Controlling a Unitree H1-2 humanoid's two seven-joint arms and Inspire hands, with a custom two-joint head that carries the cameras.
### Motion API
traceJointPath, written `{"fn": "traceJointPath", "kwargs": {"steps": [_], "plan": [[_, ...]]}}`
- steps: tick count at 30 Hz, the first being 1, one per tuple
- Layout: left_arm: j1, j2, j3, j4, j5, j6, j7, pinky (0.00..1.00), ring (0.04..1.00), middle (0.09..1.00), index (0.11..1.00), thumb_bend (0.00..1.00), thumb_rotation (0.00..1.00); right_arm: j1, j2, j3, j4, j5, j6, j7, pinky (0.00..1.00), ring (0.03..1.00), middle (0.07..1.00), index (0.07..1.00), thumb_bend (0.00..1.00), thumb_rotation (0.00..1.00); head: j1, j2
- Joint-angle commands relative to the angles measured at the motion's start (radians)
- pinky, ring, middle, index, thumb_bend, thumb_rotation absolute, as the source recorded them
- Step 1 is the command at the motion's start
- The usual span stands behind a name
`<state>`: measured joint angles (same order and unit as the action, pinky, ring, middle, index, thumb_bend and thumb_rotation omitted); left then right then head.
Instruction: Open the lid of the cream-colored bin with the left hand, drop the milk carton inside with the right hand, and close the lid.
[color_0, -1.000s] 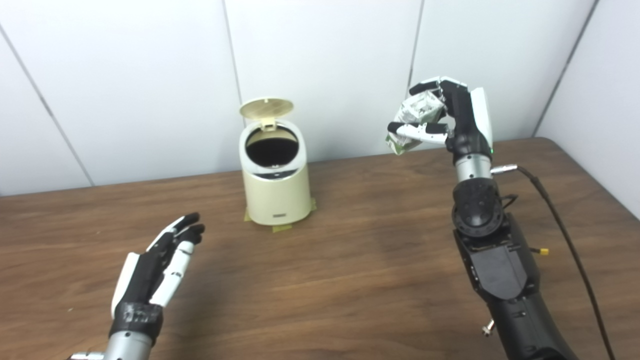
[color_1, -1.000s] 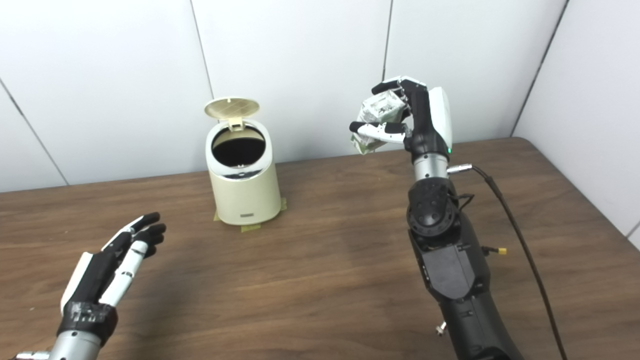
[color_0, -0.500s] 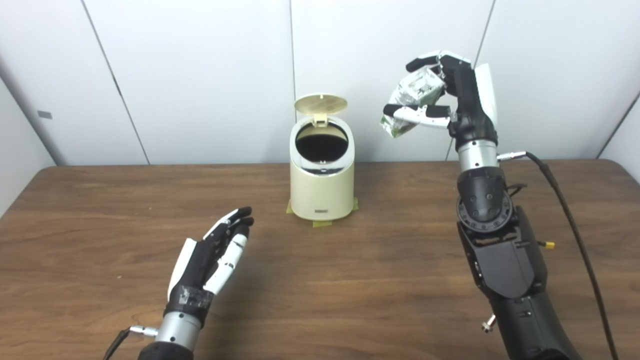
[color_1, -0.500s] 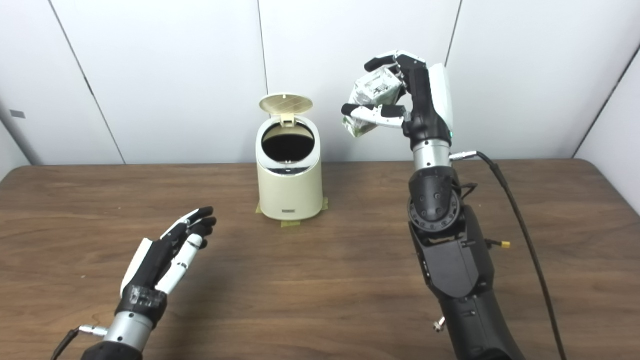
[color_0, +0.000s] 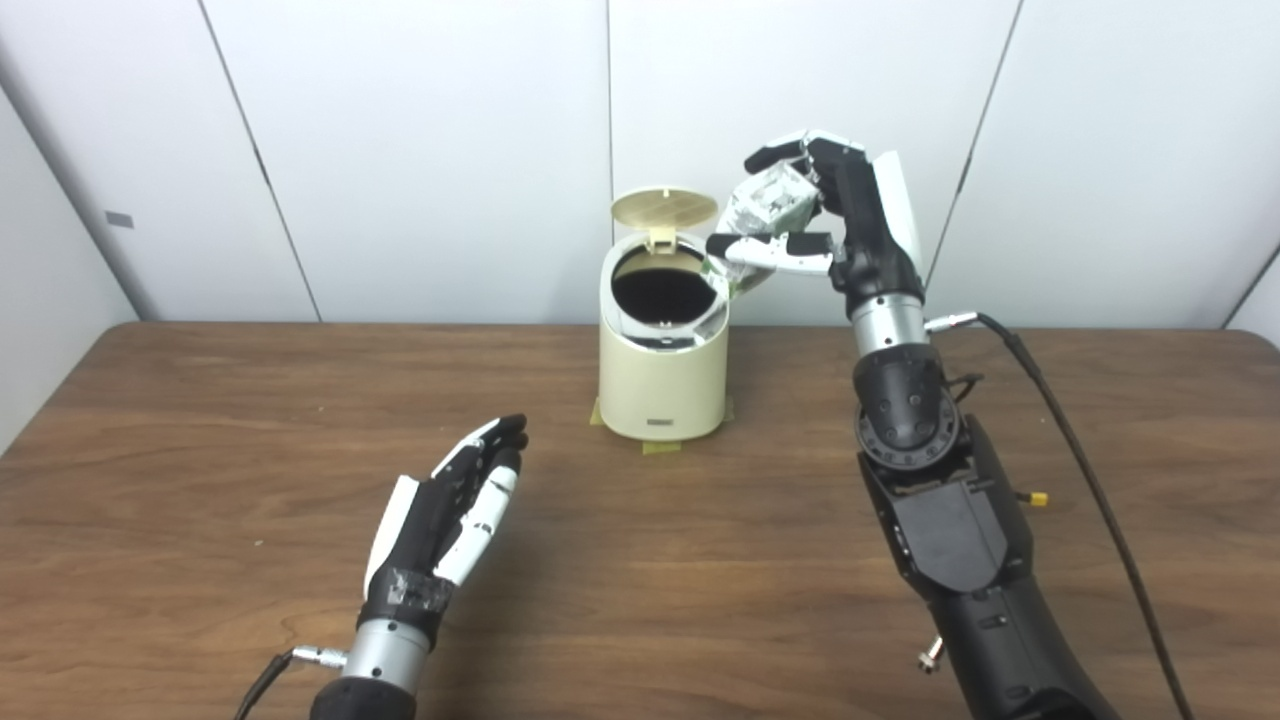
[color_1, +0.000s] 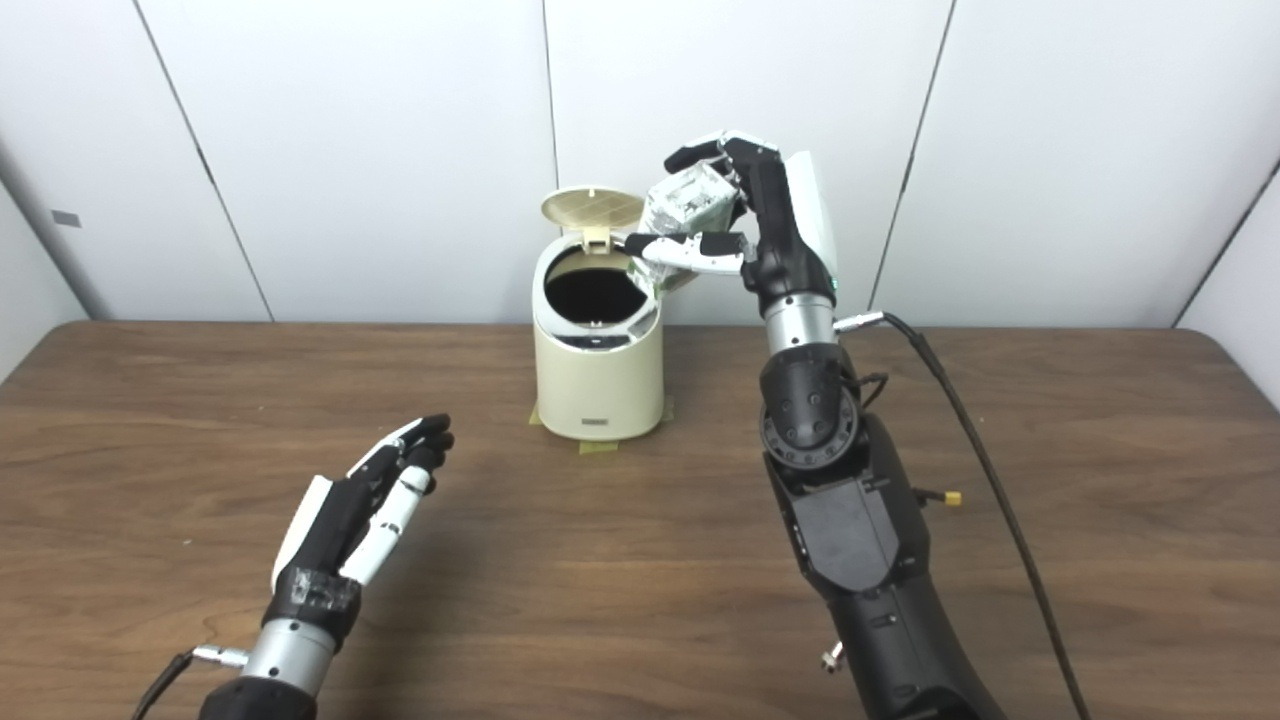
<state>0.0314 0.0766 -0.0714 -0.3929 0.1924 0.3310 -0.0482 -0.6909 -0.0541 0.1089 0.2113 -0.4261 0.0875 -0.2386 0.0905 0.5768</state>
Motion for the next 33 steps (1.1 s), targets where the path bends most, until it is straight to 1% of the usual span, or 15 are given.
{"fn": "traceJointPath", "kwargs": {"steps": [1,4,10,15,19,23,25,28,33], "plan": [[-0.017,-0.006,-0.002,-0.019,0.006,-0.049,0.012,0.86,0.88,0.865,0.873,0.38,0.77,-0.095,0.009,0.002,-0.007,-0.027,-0.048,-0.042,0.26,0.351,0.487,0.551,0.51,0.0,0.002,0.0],[-0.011,-0.013,-0.003,-0.022,0.008,-0.05,0.016,0.86,0.88,0.866,0.873,0.38,0.77,-0.105,0.022,0.001,0.019,-0.011,-0.068,-0.039,0.26,0.349,0.486,0.554,0.51,0.0,0.008,0.0],[-0.004,-0.024,0.001,-0.025,0.004,-0.05,0.023,0.88,0.881,0.87,0.871,0.37,0.74,-0.112,0.048,0.002,0.036,0.013,-0.082,-0.031,0.27,0.347,0.482,0.56,0.51,0.0,0.016,0.002],[-0.001,-0.027,-0.002,-0.028,0.009,-0.049,0.023,0.88,0.883,0.872,0.864,0.38,0.74,-0.112,0.052,0.005,0.04,0.016,-0.095,-0.029,0.27,0.349,0.485,0.557,0.51,0.0,0.02,0.002],[0.0,-0.029,-0.006,-0.034,0.016,-0.044,0.024,0.9,0.884,0.873,0.865,0.38,0.75,-0.114,0.062,0.004,0.04,0.022,-0.102,-0.031,0.27,0.353,0.489,0.555,0.51,0.0,0.042,0.002],[0.004,-0.038,-0.01,-0.033,0.021,-0.048,0.03,0.89,0.885,0.875,0.868,0.38,0.71,-0.114,0.078,0.006,0.044,0.028,-0.104,-0.034,0.27,0.352,0.488,0.553,0.51,0.0,0.046,0.004],[0.005,-0.042,-0.013,-0.035,0.027,-0.049,0.033,0.88,0.884,0.874,0.862,0.38,0.7,-0.113,0.082,0.006,0.046,0.026,-0.104,-0.035,0.27,0.351,0.488,0.555,0.51,0.0,0.05,0.005],[0.007,-0.044,-0.015,-0.038,0.031,-0.055,0.035,0.89,0.883,0.865,0.856,0.39,0.73,-0.113,0.086,0.005,0.06,0.026,-0.113,-0.04,0.27,0.357,0.492,0.541,0.51,0.0,0.067,0.007],[0.008,-0.049,-0.007,-0.039,0.019,-0.057,0.036,0.9,0.883,0.869,0.862,0.39,0.71,-0.114,0.08,0.004,0.076,0.016,-0.128,-0.05,0.28,0.358,0.489,0.536,0.51,0.0,0.077,0.009]]}}
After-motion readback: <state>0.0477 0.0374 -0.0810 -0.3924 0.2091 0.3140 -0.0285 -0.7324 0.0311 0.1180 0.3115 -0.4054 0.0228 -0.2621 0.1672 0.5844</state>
